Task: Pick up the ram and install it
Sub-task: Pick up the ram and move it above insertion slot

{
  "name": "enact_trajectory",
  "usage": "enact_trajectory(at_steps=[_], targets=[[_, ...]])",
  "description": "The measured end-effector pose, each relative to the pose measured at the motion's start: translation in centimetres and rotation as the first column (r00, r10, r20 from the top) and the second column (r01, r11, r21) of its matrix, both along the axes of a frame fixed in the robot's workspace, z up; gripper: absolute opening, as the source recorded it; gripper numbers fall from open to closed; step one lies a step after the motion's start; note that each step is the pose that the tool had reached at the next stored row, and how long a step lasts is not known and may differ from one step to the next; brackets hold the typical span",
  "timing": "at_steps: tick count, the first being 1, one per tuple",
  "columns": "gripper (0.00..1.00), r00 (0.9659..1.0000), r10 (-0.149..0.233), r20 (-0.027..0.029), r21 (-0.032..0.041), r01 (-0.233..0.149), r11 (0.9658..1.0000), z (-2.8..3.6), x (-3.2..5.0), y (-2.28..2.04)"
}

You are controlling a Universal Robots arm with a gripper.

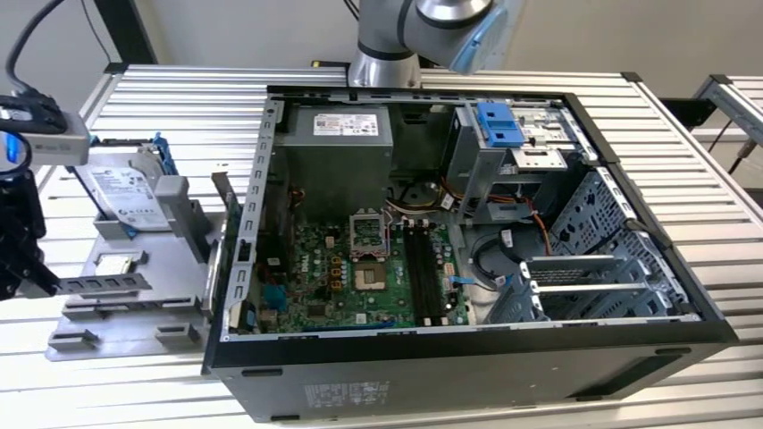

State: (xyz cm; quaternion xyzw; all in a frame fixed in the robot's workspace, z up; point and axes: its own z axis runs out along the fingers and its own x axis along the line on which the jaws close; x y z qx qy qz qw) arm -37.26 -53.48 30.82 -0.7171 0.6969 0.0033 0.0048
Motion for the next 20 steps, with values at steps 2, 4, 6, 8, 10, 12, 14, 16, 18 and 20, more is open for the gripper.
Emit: enact_trajectory(at_steps=[2,4,6,8,10,12,14,16,18,20], targets=[[0.0,1.0,0.0,0.0,0.0,0.0,1.0,0.34,0.0,0.0],[0.0,1.0,0.0,0.0,0.0,0.0,1.0,0.71,0.0,0.0],[0.0,1.0,0.0,0.0,-0.0001,0.0,1.0,1.07,0.01,-0.01],[0.0,1.0,0.0,0.0,0.0,0.0,1.0,1.42,0.01,-0.01],[0.0,1.0,0.0,0.0,0.0,0.0,1.0,1.75,0.0,0.0],[0.0,1.0,0.0,0.0,0.0,0.0,1.0,2.05,0.0,0.0],[0.0,1.0,0.0,0.0,0.0,0.0,1.0,2.39,0.0,0.0],[0.0,1.0,0.0,0.0,0.0,0.0,1.0,2.78,0.0,0.0],[0.0,1.0,0.0,0.0,0.0,0.0,1.0,3.18,0.0,0.0],[0.0,1.0,0.0,0.0001,0.0,0.0,1.0,3.63,0.0,0.0]])
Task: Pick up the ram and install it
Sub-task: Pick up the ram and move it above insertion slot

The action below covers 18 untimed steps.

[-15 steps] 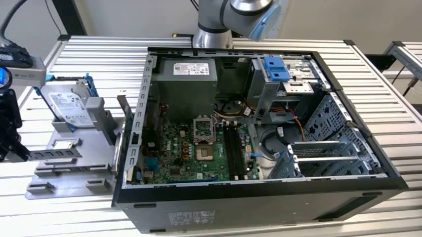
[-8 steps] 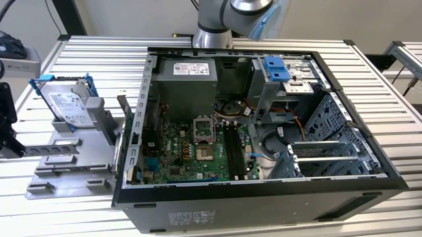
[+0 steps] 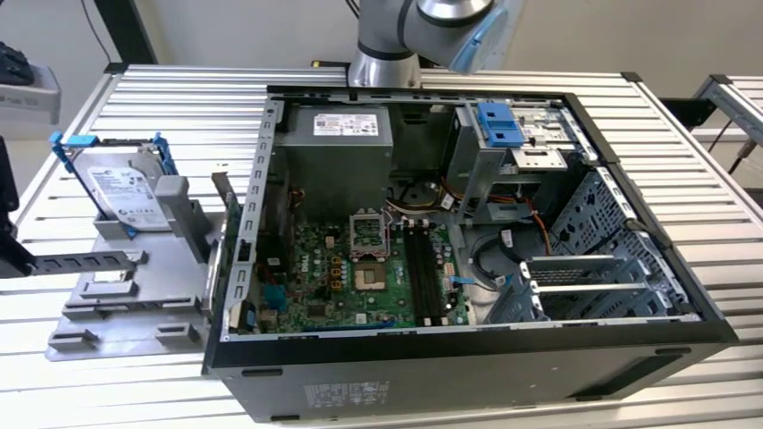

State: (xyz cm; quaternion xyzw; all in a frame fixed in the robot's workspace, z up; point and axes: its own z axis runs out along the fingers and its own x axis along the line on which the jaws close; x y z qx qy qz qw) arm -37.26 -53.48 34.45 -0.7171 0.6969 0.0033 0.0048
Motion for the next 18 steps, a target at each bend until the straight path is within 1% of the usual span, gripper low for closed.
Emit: enact_trajectory(at_steps=[4,8,13,18], targets=[[0.0,1.0,0.0,-0.0001,-0.0001,0.0,1.0,0.88,0.0,0.0],[0.0,1.0,0.0,0.0,0.0,0.0,1.0,1.51,0.0,0.0],[0.0,1.0,0.0,0.0,0.0,0.0,1.0,2.15,0.01,0.0],[0.0,1.0,0.0,-0.0002,-0.0002,0.0,1.0,3.01,0.0,0.03]])
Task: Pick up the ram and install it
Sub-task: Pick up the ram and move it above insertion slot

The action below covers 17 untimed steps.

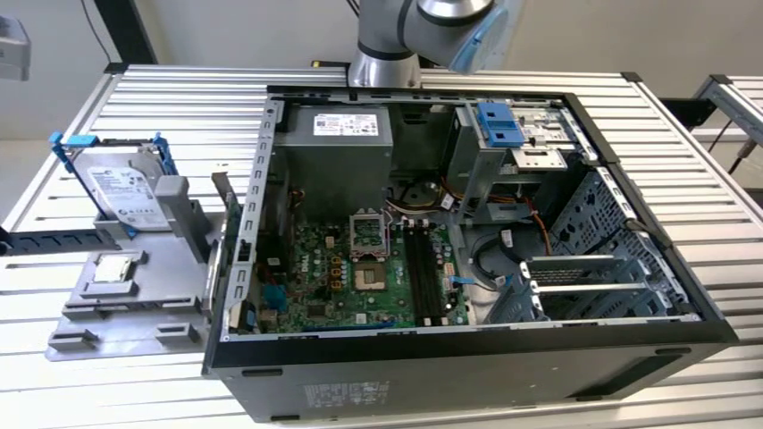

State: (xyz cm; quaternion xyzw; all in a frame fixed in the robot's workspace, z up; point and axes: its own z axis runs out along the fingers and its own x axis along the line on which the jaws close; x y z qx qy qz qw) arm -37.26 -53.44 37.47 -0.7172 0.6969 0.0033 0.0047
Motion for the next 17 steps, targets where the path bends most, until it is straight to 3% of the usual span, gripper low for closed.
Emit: enact_trajectory(at_steps=[8,17], targets=[[0.0,1.0,0.0,0.0001,-0.0002,0.0,1.0,1.78,0.0,0.01],[0.0,1.0,0.0,-0.0007,-0.0014,0.0,1.0,1.84,0.0,0.01]])
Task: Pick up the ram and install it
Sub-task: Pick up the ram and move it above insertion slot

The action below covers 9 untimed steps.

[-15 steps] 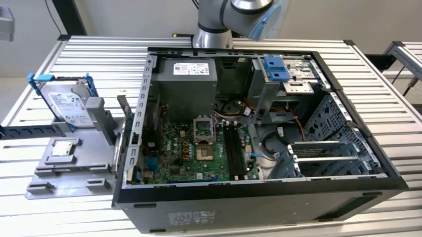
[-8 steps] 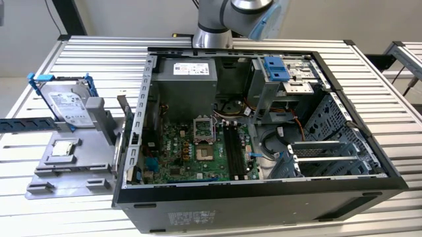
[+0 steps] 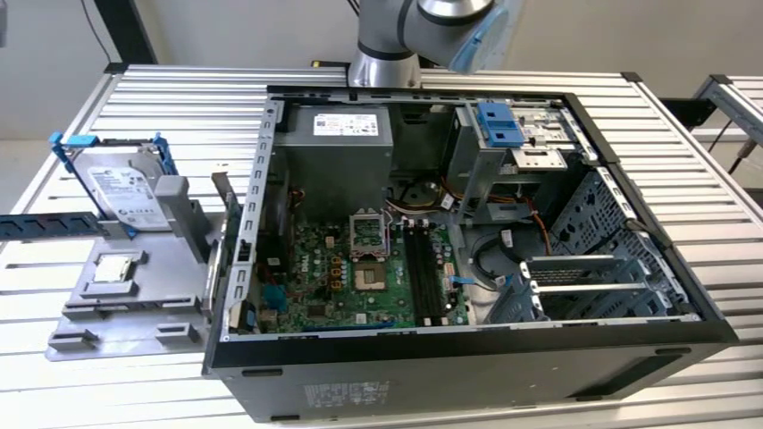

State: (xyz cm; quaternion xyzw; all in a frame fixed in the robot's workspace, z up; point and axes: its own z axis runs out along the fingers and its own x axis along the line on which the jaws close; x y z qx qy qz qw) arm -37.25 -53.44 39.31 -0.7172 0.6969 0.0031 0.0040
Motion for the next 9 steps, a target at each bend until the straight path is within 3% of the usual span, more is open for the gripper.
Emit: enact_trajectory(at_steps=[5,9], targets=[[0.0,1.0,0.0,-0.0006,-0.0008,0.0,1.0,0.02,0.11,0.01],[0.0,1.0,0.0,-0.0005,-0.0007,0.0,1.0,0.01,0.99,0.0]])
